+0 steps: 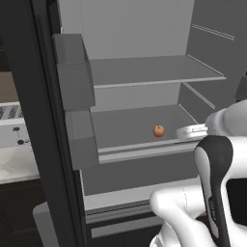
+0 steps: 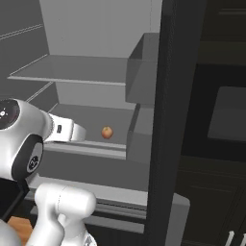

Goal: Retrieve the tangerine and peach from the fridge and place them into the bowl on the dining table.

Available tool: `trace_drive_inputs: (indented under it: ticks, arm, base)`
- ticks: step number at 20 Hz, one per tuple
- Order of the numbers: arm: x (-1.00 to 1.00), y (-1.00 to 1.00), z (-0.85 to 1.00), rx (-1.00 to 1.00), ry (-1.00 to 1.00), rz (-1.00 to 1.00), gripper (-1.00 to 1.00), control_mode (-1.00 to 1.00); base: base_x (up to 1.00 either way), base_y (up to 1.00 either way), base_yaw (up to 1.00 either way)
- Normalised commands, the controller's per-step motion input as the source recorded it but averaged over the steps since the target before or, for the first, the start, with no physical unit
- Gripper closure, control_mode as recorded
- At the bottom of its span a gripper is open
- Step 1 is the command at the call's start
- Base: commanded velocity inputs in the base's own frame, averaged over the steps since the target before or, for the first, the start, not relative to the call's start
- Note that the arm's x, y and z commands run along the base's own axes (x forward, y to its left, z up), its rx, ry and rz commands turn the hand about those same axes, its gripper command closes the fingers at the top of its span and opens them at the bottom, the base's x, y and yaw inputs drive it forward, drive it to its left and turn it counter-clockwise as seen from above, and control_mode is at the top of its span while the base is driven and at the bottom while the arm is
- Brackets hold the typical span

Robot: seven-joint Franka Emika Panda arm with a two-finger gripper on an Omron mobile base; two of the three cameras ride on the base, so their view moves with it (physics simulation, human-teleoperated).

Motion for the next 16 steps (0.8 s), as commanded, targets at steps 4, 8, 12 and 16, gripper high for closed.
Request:
trace_drive_inputs:
  ticks: [4,8,12,16]
  arm:
    - [0.23,-0.01,-0.31,0.00,0.03,0.00,-1.00,-1.00]
    - [0.45,-0.05,-0.32,0.00,0.00,-0.01,-1.00,-1.00]
    - [0.45,-0.14,-0.32,0.00,0.00,-0.04,-1.00,-1.00]
    - [0.38,-0.16,-0.37,0.00,0.00,-0.03,-1.00,-1.00]
  base:
    - [0.00,0.00,0.00]
    - [0.00,0.00,0.00]
    - [0.00,0.00,0.00]
    - [0.00,0.00,0.00]
